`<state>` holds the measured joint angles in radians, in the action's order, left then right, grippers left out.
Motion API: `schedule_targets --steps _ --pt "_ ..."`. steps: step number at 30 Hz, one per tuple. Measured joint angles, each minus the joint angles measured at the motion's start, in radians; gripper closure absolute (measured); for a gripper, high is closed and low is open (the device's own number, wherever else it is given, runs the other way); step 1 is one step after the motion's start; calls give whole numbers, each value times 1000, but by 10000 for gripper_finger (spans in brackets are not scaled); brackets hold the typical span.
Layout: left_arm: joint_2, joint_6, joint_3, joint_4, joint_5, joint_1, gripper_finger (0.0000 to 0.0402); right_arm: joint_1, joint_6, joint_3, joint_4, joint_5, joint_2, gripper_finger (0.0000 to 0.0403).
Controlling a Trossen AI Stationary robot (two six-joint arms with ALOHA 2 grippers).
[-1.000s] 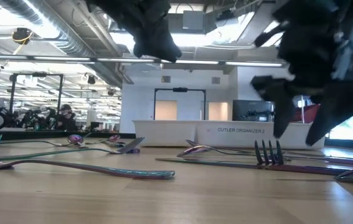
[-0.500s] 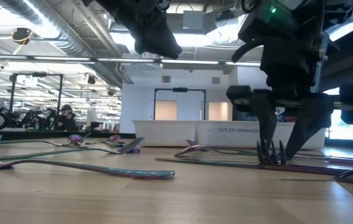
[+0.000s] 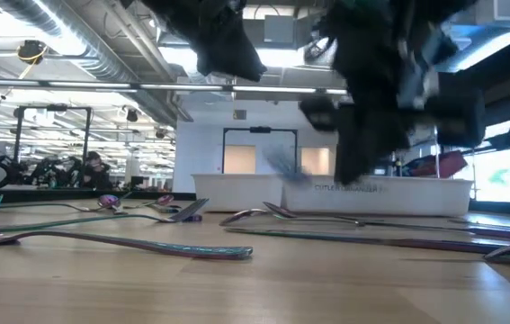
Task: Sort silverware
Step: Put the blue fork into the tray organizer
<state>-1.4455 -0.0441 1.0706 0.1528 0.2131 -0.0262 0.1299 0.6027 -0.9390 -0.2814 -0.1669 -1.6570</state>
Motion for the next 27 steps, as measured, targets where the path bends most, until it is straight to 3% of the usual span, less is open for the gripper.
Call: schedule_targets --steps 2,4,10,16,20,27 --pt "2 -5 0 -37 6 8 236 -18 -17 -49 -84 -5 35 400" --pt "2 -45 0 -60 6 9 236 -36 -22 -92 -181 65 80 401" --pt "2 -134 0 -88 36 -13 234 -41 -139 -152 -461 517 212 402" --pt "2 -254 0 -116 33 -48 226 -30 -251 -154 -475 836 236 402" --pt "2 -346 0 -175 43 -60 224 3 -147 -154 -446 1046 193 402" --pt "2 -427 0 -184 175 -70 224 58 -6 -127 -383 1344 158 403"
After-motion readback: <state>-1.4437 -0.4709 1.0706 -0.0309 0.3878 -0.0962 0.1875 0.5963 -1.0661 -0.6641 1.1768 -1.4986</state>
